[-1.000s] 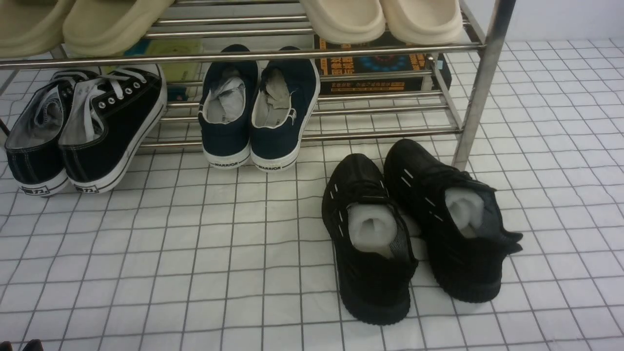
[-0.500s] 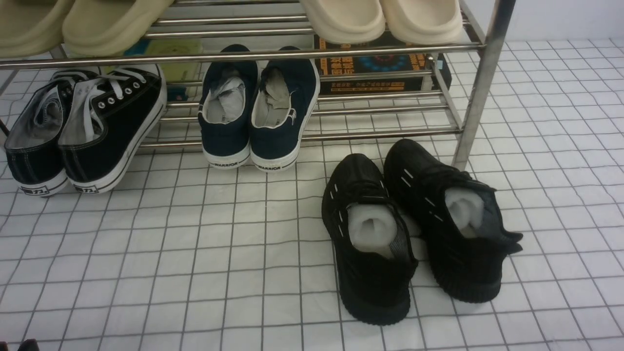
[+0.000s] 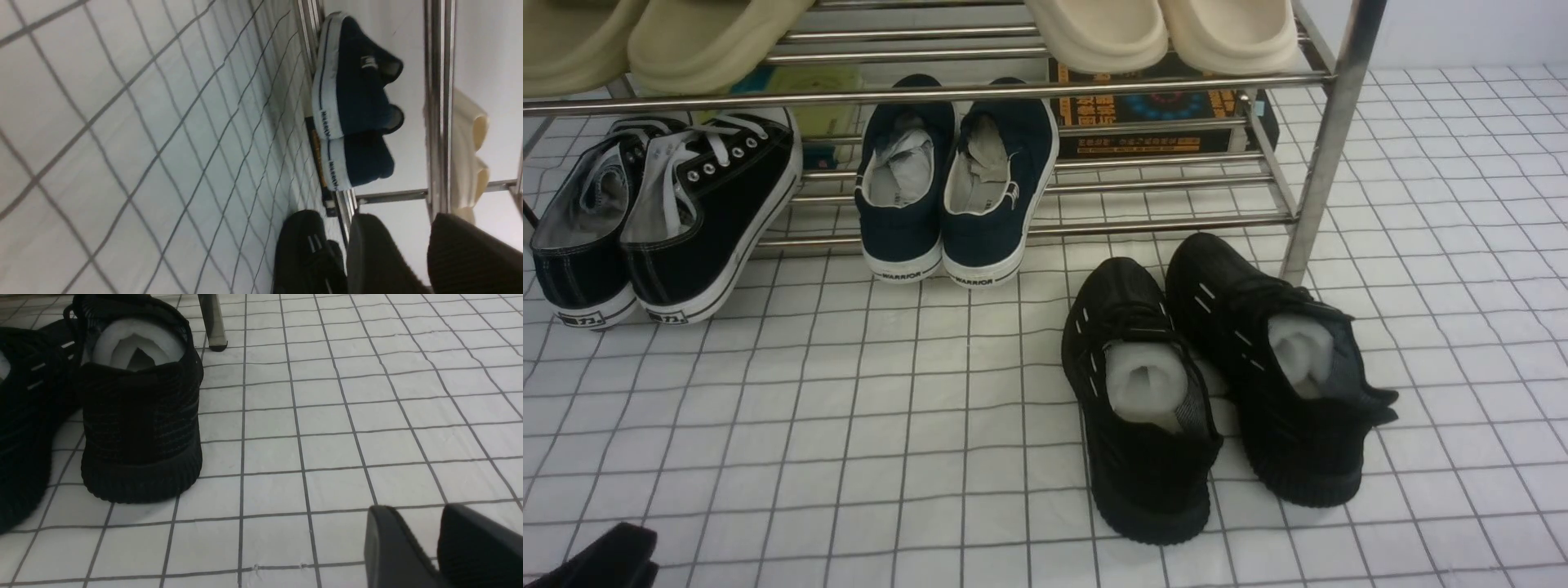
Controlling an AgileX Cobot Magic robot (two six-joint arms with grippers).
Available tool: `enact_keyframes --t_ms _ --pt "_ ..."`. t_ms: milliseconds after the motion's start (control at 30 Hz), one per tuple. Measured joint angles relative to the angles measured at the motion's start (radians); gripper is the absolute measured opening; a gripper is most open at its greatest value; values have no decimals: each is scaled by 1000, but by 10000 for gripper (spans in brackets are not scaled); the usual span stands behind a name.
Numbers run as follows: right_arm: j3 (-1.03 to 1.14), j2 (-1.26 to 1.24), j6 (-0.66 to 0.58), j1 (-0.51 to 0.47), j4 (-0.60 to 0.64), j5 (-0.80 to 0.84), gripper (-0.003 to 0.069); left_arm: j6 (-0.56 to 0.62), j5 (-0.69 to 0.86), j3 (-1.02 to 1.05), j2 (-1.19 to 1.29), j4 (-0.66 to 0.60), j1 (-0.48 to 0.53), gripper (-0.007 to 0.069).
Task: Take the shoes off the shelf with your hand from the white checkered tablecloth.
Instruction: 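Grasp the leftmost shoe on the bottom shelf of the shoe rack with the left gripper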
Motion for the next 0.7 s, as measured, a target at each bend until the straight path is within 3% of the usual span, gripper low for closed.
enact_keyframes --t_ms 233,300,400,600,700 --pt "0 0 0 0 0 0 202 226 -19 -151 8 43 0 108" --pt "0 0 0 0 0 0 202 342 -27 -278 89 78 0 34" --pt "0 0 0 0 0 0 202 440 29 -402 228 109 0 4" --pt "0 0 0 0 0 0 202 541 538 -736 730 200 0 1" --pt "0 0 0 0 0 0 202 546 683 -896 920 287 0 1"
